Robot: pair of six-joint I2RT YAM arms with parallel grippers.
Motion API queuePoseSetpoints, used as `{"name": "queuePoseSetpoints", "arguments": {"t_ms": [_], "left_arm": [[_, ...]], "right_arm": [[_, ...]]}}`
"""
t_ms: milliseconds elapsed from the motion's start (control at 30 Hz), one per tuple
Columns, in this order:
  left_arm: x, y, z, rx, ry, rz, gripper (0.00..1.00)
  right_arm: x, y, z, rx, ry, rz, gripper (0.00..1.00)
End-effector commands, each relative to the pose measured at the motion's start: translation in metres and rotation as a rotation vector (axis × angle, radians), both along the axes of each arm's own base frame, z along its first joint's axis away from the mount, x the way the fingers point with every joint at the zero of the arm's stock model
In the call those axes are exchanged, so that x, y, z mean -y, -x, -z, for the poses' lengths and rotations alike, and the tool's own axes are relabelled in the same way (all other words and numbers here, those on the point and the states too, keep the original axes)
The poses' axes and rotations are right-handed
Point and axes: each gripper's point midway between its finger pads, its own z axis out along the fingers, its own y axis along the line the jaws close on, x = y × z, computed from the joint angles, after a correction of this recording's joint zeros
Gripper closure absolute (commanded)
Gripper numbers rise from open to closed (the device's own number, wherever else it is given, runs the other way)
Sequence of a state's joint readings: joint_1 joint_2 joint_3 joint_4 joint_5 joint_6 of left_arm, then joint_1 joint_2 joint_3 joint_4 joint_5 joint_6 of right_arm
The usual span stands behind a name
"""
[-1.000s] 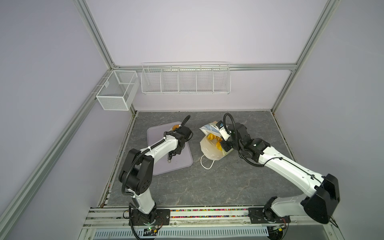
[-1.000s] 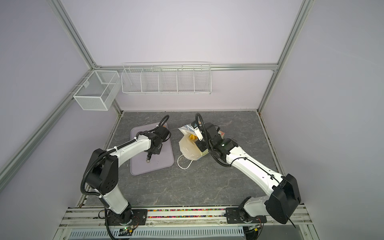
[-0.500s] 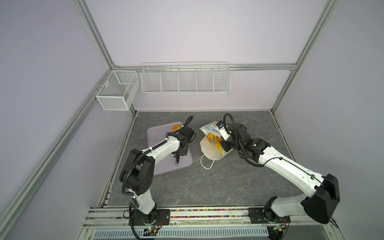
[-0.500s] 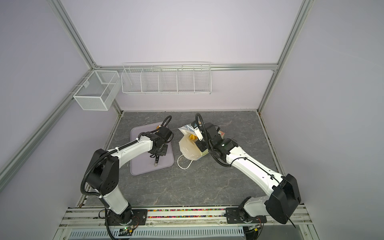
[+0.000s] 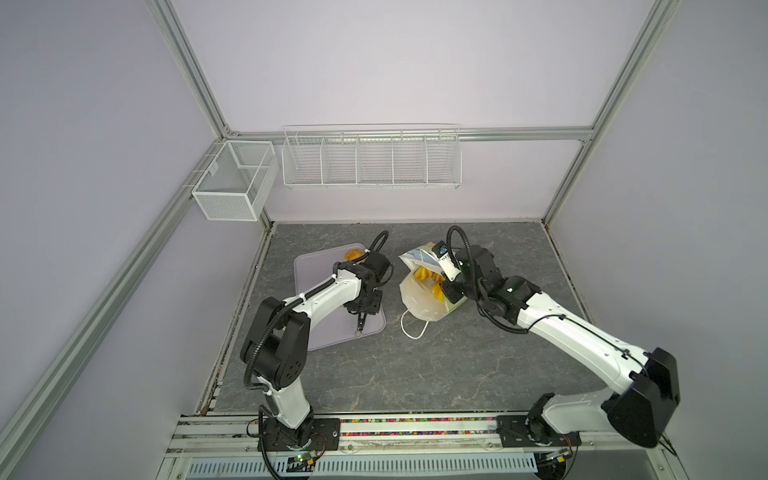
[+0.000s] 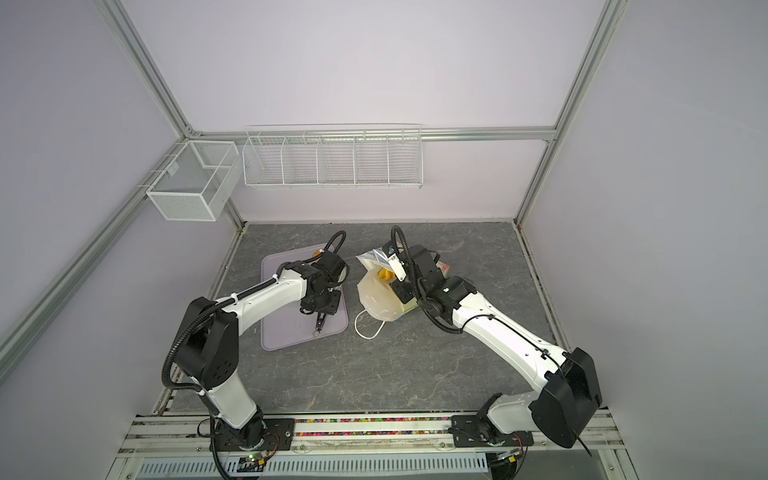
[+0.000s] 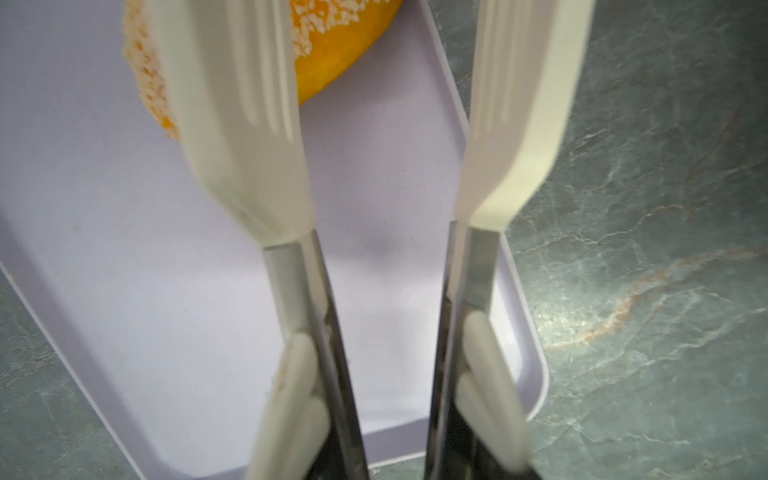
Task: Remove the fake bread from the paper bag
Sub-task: 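Carry the sugar-coated bread to the tray and release it with the tongs, then move the tongs back into the bag opening with the left gripper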
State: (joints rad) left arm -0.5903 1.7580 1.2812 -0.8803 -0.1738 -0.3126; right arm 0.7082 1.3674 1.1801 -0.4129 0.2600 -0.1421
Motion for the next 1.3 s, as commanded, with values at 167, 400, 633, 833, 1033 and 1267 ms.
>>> {"name": "queuePoseSetpoints", "arguments": {"t_ms": [167,400,633,833,1033,1267], "left_arm": [[0.009,0.006,-0.038,0.016,0.089,0.033,0.59],[0.001,0.015,-0.064,0.05,0.144,0.021,0.64],[-0.022,0.02,-0.097,0.118,0.193,-0.019,0.66],[-0.034,0.033,-0.131,0.187,0.223,-0.007,0.69],[-0.028,0.063,-0.17,0.243,0.36,0.077,0.7],[-0.003,0.109,-0.213,0.301,0.408,0.246,0.69]], "right_arm": [[0.004,0.001,0.0,-0.014,0.01,-0.001,0.93],[0.005,0.003,-0.002,-0.003,-0.003,0.0,0.93],[0.007,0.005,-0.006,0.008,-0.02,0.003,0.93],[0.009,0.009,-0.008,0.012,-0.036,0.003,0.93],[0.012,0.01,-0.011,0.033,-0.044,0.008,0.93],[0.012,0.006,-0.019,0.063,-0.054,0.013,0.94]]}}
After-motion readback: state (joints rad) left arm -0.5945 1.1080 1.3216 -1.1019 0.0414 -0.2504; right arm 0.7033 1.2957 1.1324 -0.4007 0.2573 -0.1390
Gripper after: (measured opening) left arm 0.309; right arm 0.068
